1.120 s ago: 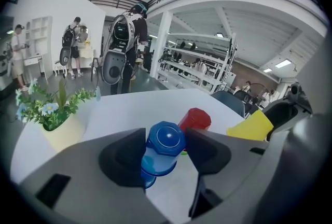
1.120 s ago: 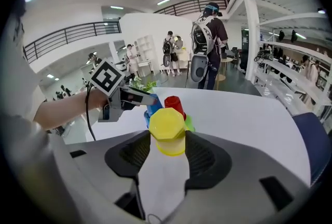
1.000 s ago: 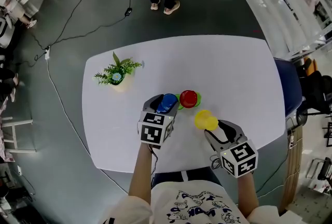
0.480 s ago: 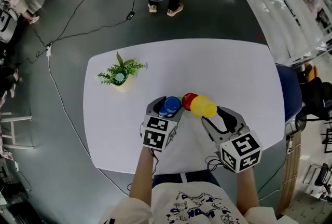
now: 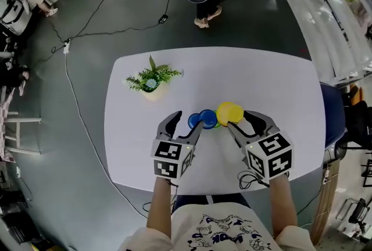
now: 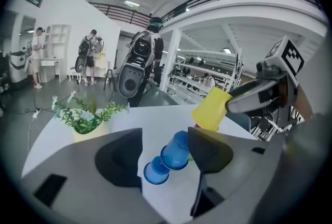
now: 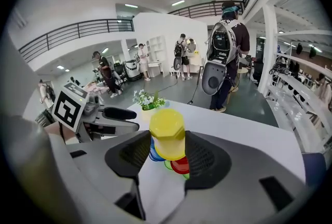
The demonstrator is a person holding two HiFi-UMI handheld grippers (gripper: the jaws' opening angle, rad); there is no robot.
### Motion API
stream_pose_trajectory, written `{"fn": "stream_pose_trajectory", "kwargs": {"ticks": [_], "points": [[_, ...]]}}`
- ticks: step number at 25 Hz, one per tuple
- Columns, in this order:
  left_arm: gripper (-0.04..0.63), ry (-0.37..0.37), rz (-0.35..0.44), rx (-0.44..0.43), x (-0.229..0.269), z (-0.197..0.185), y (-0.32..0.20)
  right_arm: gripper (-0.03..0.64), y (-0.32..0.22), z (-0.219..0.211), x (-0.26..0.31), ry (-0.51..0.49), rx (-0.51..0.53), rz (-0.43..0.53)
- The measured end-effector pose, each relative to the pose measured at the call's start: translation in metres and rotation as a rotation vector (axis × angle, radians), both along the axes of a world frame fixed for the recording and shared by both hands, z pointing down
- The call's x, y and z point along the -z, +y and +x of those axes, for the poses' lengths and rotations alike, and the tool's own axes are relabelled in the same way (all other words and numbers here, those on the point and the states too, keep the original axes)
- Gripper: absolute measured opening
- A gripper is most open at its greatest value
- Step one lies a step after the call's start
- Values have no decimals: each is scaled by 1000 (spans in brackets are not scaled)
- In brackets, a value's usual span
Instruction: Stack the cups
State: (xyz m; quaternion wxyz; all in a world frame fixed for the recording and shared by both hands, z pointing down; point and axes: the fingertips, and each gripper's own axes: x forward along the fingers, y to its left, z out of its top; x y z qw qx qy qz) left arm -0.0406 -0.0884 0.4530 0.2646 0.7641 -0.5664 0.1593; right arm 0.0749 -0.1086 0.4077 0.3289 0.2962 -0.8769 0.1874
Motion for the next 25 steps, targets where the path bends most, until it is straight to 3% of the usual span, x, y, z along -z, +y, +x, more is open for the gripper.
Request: {"fn": "stream_pose_trajectory", "kwargs": {"ticks": [8, 16, 19, 22, 25], "points": [[275, -11, -7, 49, 2, -24, 17, 224, 4, -20, -16, 33, 42, -30], [275, -6, -14, 51, -1, -29, 30, 229, 7, -24, -28, 18, 16, -30], [275, -9, -9, 57, 5, -29, 29, 276, 5, -24, -22, -12, 9, -24], [275, -16, 13, 67, 14, -28, 29, 310, 2, -20, -12, -48, -17, 9], [275, -14, 56, 79, 28, -28, 27, 310, -4, -14, 8, -123, -66, 107]]}}
